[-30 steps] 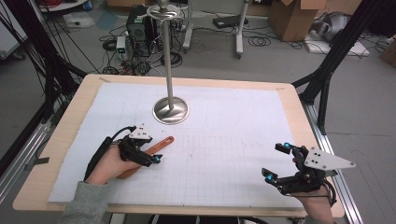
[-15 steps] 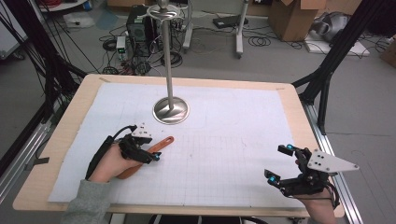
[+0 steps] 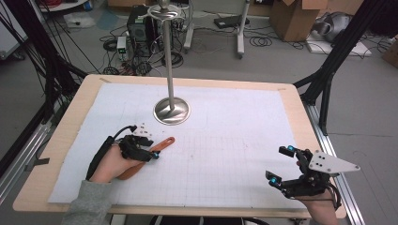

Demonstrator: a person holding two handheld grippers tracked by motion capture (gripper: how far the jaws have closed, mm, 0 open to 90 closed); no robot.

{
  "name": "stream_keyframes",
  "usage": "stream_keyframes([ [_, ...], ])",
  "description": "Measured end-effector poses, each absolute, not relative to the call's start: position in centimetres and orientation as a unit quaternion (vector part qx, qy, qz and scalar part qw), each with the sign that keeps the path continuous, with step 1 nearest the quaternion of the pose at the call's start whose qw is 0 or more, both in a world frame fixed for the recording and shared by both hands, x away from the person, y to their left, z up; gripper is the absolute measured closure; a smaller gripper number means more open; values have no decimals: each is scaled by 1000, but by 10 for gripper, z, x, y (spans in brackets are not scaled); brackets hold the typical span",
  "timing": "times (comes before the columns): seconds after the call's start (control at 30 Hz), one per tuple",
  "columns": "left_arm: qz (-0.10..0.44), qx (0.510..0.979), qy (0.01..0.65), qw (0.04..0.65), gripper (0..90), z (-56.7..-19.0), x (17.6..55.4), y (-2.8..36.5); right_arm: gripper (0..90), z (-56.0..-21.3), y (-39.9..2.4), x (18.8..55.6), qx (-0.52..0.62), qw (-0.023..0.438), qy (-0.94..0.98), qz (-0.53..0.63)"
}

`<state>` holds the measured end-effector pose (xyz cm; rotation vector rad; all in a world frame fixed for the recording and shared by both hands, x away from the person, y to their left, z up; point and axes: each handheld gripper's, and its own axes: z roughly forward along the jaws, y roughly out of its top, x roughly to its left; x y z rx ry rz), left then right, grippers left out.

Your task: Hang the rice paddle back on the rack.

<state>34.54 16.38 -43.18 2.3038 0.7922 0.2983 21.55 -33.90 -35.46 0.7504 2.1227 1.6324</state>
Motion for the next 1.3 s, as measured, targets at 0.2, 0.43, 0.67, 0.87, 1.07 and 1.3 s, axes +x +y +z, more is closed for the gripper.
stream_keyframes([
  [0.2, 113, 883, 306, 337, 556, -431, 346, 165, 56, -356, -339, 216, 268, 178, 751, 576],
  [0.43, 116, 882, 311, 335, 645, -430, 345, 164, 56, -357, -338, 217, 266, 177, 753, 575],
  [0.67, 123, 881, 312, 333, 648, -429, 343, 164, 56, -355, -338, 217, 266, 176, 750, 579],
  [0.87, 133, 871, 314, 354, 649, -419, 338, 168, 56, -355, -338, 220, 266, 175, 747, 583],
  [1.07, 153, 849, 318, 393, 649, -403, 329, 178, 56, -354, -334, 223, 261, 172, 748, 586],
  [1.3, 173, 829, 317, 426, 649, -387, 316, 188, 56, -353, -324, 232, 247, 168, 752, 587],
])
